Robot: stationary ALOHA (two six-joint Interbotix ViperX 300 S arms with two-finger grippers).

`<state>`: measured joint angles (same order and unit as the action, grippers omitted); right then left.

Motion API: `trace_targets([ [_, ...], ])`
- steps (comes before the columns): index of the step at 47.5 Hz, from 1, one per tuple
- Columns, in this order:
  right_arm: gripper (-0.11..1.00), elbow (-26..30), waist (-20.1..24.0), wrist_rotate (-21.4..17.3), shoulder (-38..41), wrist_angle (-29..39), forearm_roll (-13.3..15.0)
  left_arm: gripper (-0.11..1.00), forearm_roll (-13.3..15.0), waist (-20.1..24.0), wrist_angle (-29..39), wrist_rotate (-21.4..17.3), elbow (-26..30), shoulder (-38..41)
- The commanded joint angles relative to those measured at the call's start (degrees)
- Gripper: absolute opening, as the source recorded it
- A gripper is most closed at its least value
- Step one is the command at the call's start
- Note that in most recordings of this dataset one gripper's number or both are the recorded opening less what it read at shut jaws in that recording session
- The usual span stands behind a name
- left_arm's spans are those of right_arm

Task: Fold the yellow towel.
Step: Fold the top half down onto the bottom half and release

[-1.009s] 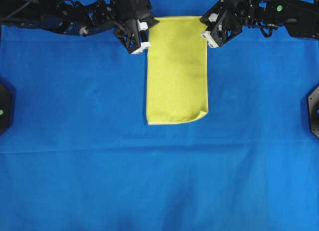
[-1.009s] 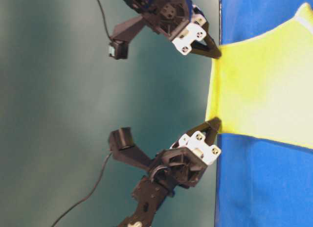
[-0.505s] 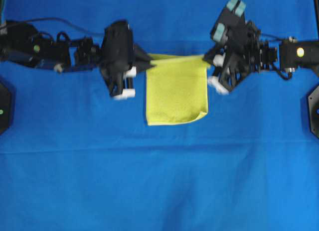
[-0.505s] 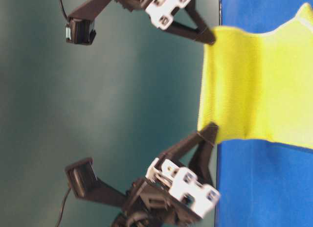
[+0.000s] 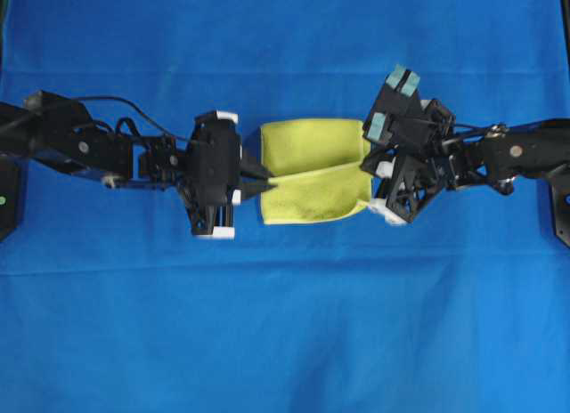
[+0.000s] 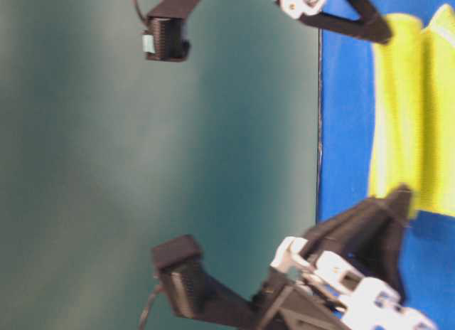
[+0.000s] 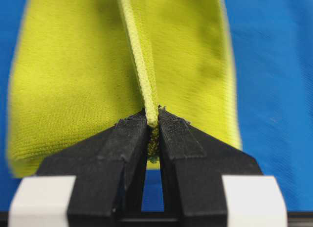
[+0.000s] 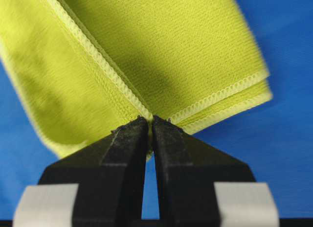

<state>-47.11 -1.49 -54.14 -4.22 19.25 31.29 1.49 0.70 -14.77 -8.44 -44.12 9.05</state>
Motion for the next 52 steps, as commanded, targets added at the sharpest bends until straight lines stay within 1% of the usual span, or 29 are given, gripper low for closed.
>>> trace_targets([
  [1, 0.05, -0.2, 0.4, -0.8, 0.0, -0.6, 0.0, 0.04, 0.0, -2.0, -0.3, 0.1, 0.3, -0.4],
  [5, 0.05, -0.2, 0.7, -1.3, 0.0, -1.1, 0.0, 0.04, 0.0, -2.4, -0.4, 0.1, 0.2, -0.4],
  [23, 0.06, 0.1, 0.7, -1.3, 0.9, -5.6, 0.3, 0.05, 0.0, -1.8, -0.4, 0.0, 0.7, -0.4],
  [26, 0.06, 0.4, 1.1, -1.4, 1.0, -5.7, 0.2, 0.10, 0.0, -1.8, -0.4, 0.0, 0.9, -0.4],
  [28, 0.13, 0.5, 1.5, -1.4, 1.0, -5.7, 0.3, 0.16, 0.0, -1.8, -0.4, 0.0, 0.9, -0.4],
  [33, 0.44, 0.9, 2.5, -1.3, 1.0, -5.5, 0.3, 0.33, 0.0, -1.8, -0.4, 0.0, 0.9, -0.4],
  [35, 0.55, 1.0, 2.9, -1.3, 0.7, -5.4, 0.3, 0.40, 0.0, -2.0, -0.4, 0.0, 1.0, -0.7],
  [37, 0.61, 1.1, 3.3, -1.3, 0.4, -4.9, 0.3, 0.44, 0.0, -2.2, -0.3, 0.0, 1.1, -1.0],
  [40, 0.57, 1.3, 3.8, -1.3, -0.6, -4.5, 0.3, 0.47, 0.0, -2.5, -0.1, -0.1, 1.1, -1.9],
  [43, 0.53, 1.7, 4.6, -1.3, -2.1, -4.0, 0.3, 0.47, 0.0, -2.8, 0.5, -0.3, 0.8, -3.3],
  [52, 0.54, 3.7, 7.0, -1.1, -7.7, -1.4, 0.3, 0.47, 0.0, -3.7, 5.2, -0.3, -0.1, -11.1],
])
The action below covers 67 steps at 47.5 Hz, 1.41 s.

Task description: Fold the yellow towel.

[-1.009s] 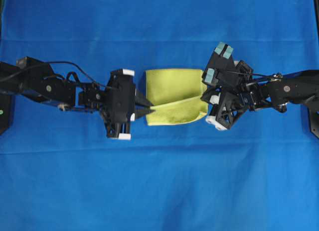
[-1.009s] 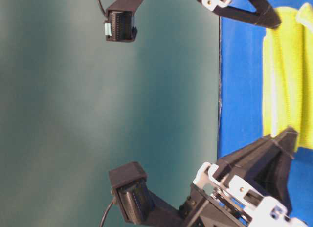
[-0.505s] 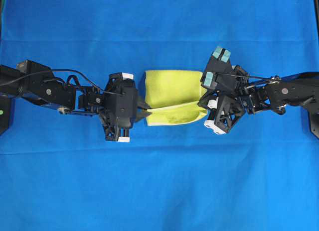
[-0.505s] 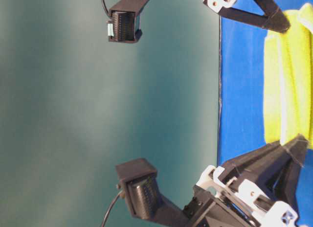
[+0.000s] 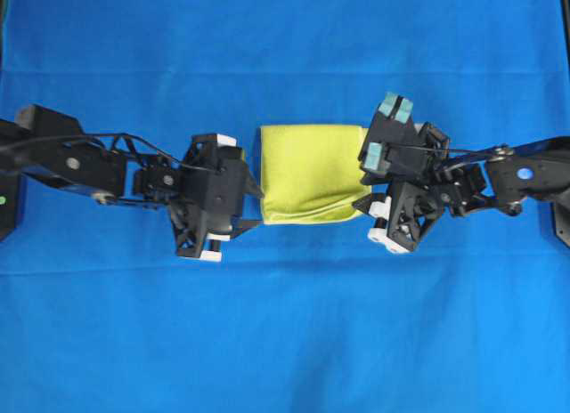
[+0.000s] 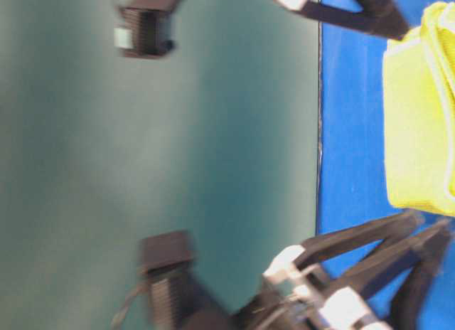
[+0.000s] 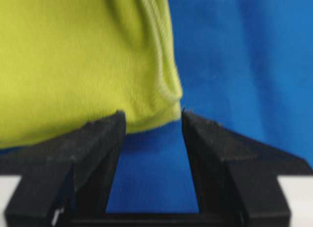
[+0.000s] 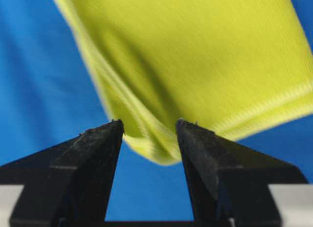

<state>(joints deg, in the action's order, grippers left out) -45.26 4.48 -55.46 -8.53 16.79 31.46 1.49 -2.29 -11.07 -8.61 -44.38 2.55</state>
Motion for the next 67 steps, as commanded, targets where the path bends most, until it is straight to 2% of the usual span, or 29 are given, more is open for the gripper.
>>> trace_targets([
  [1, 0.54, 2.3, 1.5, 0.4, -4.6, 1.9, 0.2, 0.47, 0.0, -0.8, 2.0, -0.1, 0.1, -5.6],
  [8, 0.54, 3.5, 2.3, 0.8, -10.2, 6.8, 1.8, 0.47, 0.0, -1.6, 5.4, -0.1, -0.9, -14.0],
  [17, 0.54, 3.0, 2.3, 0.8, -18.3, 11.9, 7.0, 0.47, 0.0, -1.8, 6.2, -0.4, -3.7, -24.5],
  [24, 0.54, 0.9, 2.3, 0.8, -25.1, 12.6, 10.4, 0.47, 0.0, -1.7, 6.2, -1.5, -6.8, -32.5],
  [36, 0.54, -4.7, 2.3, 0.9, -38.7, 12.6, 13.8, 0.47, 0.0, -0.9, 7.4, -1.1, -13.7, -47.6],
  [45, 0.54, -11.3, 2.2, 0.6, -49.4, 12.6, 15.4, 0.47, 0.0, -0.3, 9.3, 0.2, -19.4, -57.8],
  [55, 0.54, -18.5, 1.8, 0.4, -59.6, 12.8, 15.6, 0.47, 0.3, 1.0, 9.6, 0.5, -26.5, -67.7],
  [67, 0.54, -26.5, 0.0, -0.2, -66.5, 12.4, 15.6, 0.47, 0.3, 3.3, 12.0, 5.8, -32.8, -75.5],
])
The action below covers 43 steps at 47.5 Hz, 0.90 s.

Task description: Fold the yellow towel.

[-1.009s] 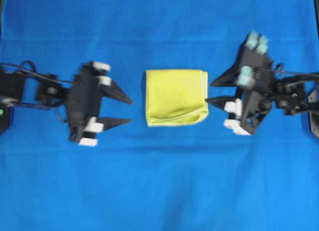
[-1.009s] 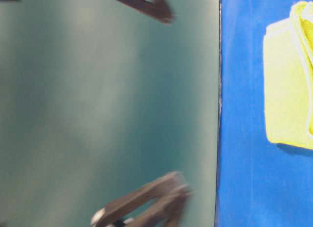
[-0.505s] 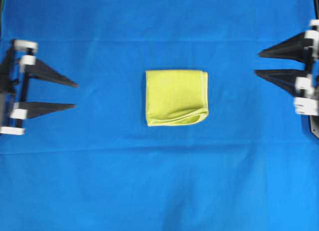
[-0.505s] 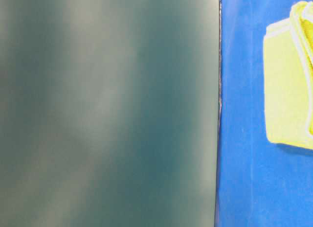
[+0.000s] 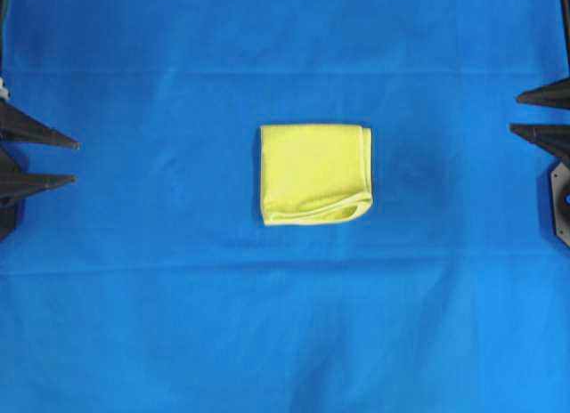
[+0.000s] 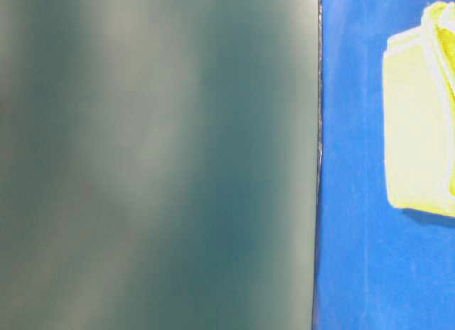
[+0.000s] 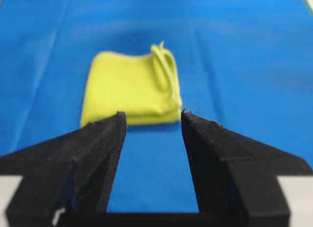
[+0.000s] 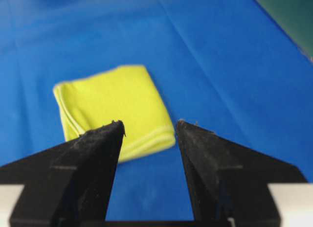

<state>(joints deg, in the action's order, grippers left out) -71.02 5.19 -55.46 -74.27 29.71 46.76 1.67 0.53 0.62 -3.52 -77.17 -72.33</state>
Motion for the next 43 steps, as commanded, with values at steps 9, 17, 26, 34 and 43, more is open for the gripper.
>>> trace_targets([
  [9, 0.53, -2.1, -1.8, -0.3, -0.9, -2.5, 0.3, 0.47, 0.2, 0.5, 0.9, 1.3, -0.7, -0.3],
  [17, 0.53, -2.1, -1.8, -0.3, -0.9, -2.7, 0.1, 0.47, 0.1, 0.6, 0.9, 1.3, -0.7, -0.3],
  [26, 0.53, -2.2, -1.8, -0.3, -0.7, -2.8, 0.1, 0.47, 0.1, 0.6, 1.1, 1.2, -0.7, -0.3],
  [34, 0.53, -2.2, -1.8, -0.3, -0.6, -2.7, 0.1, 0.47, 0.1, 1.1, 1.7, 1.3, -0.7, -0.3],
  [43, 0.53, -2.2, -1.8, -0.3, -0.6, -2.7, 0.1, 0.47, 0.1, 1.4, 1.8, 1.3, -0.7, -0.3],
])
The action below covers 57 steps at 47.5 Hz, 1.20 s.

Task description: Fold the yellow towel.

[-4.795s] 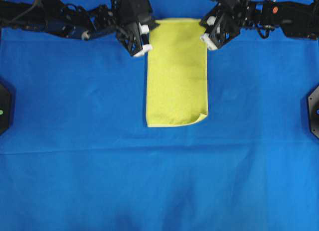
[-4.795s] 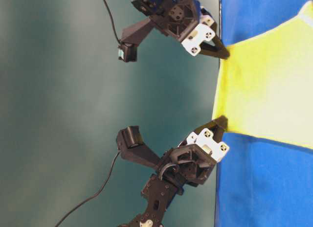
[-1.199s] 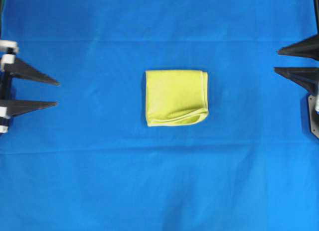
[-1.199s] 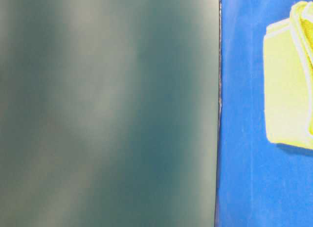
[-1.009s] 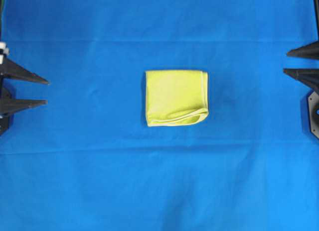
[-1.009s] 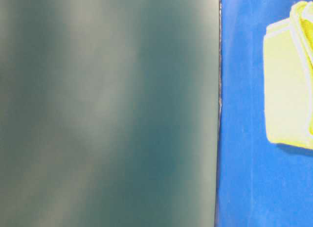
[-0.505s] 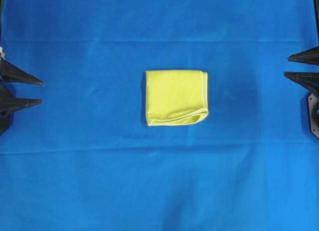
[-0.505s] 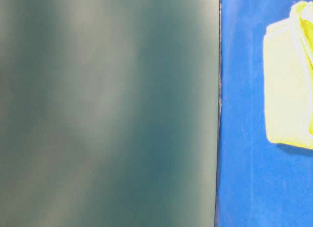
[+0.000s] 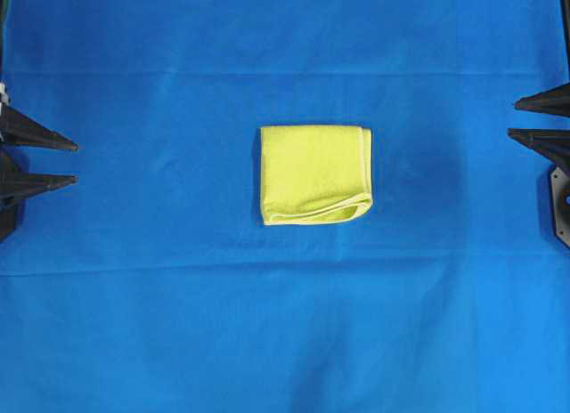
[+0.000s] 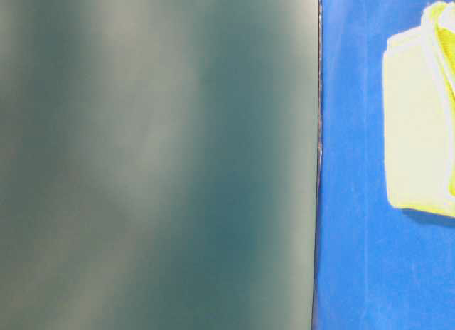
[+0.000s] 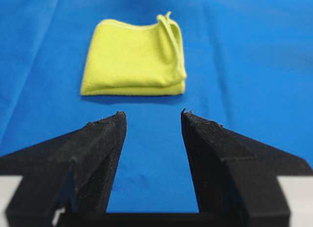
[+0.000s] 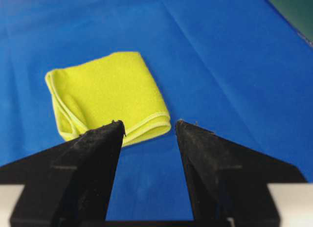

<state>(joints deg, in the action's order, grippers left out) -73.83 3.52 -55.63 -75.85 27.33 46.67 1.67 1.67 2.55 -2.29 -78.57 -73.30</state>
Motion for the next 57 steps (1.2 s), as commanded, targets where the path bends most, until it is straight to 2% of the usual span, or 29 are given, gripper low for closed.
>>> trace_targets([
  [1, 0.53, 0.6, -0.2, -0.1, 1.0, -0.4, 0.2, 0.47, 0.1, 0.3, -0.3, 0.1, 0.7, 0.7],
  [57, 0.53, 0.4, -0.2, 0.0, 2.0, -0.4, 0.2, 0.47, 0.1, 0.3, -0.2, 0.1, 0.6, 0.8],
])
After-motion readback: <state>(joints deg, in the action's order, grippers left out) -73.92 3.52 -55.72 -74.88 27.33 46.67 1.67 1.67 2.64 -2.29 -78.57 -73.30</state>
